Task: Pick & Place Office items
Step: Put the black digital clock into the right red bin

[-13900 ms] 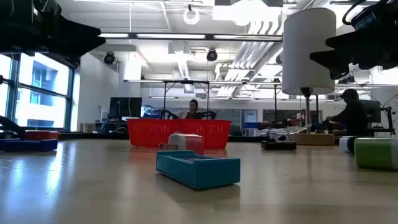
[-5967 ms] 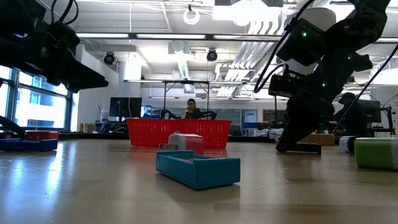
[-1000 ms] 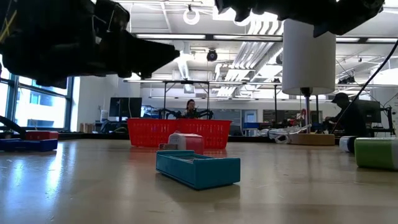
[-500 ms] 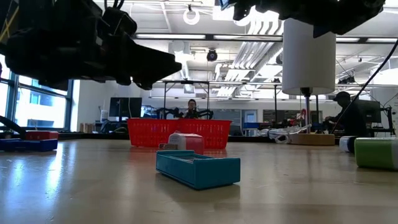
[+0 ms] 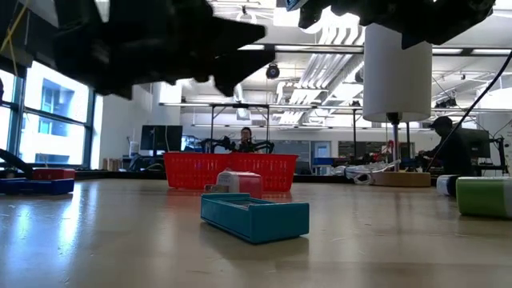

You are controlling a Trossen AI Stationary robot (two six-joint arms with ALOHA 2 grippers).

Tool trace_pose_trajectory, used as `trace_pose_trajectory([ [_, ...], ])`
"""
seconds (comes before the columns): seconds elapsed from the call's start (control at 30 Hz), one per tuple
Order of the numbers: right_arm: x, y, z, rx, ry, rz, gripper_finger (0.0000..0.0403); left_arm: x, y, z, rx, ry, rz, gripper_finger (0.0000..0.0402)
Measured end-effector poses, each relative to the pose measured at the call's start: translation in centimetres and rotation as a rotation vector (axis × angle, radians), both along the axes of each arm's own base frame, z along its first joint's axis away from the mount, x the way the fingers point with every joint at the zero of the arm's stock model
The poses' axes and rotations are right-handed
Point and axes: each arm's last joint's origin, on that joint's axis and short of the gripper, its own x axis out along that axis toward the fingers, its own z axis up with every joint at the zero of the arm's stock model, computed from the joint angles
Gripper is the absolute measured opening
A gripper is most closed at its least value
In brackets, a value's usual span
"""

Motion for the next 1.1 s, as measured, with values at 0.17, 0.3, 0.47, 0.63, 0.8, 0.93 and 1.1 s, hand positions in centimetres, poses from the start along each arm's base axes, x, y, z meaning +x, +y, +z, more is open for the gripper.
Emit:
trace_pose_trajectory([
  [0.17, 0.0, 0.1, -0.1, 0.033, 0.026, 0.020, 0.0143, 1.0, 0.3, 1.0, 0.014, -0.014, -0.066, 0.0244],
  [0.3, -0.1, 0.3, -0.3, 0.040, 0.049, 0.063, 0.0143, 1.2, 0.5, 1.2, 0.016, -0.021, -0.117, 0.0244],
  [0.47, -0.1, 0.3, -0.3, 0.039, 0.049, 0.063, 0.0143, 1.4, 0.3, 1.8, 0.035, -0.046, -0.171, 0.0244],
  [0.63, -0.1, 0.3, -0.3, 0.061, 0.060, 0.077, 0.0143, 1.6, -0.1, 1.8, 0.030, -0.038, -0.189, 0.0244],
  [0.8, -0.2, 0.8, -0.2, 0.092, 0.070, 0.105, 0.0143, 1.6, -0.3, 1.3, 0.075, 0.004, -0.189, 0.0244],
  [0.93, -0.1, 1.3, -0.5, 0.086, 0.065, 0.123, 0.0143, 1.6, -0.6, 1.1, 0.089, 0.017, -0.196, 0.0244],
  [1.1, 0.6, 1.7, -1.7, 0.101, 0.063, 0.132, 0.0143, 1.6, -0.7, 1.2, 0.087, 0.010, -0.193, 0.0244],
])
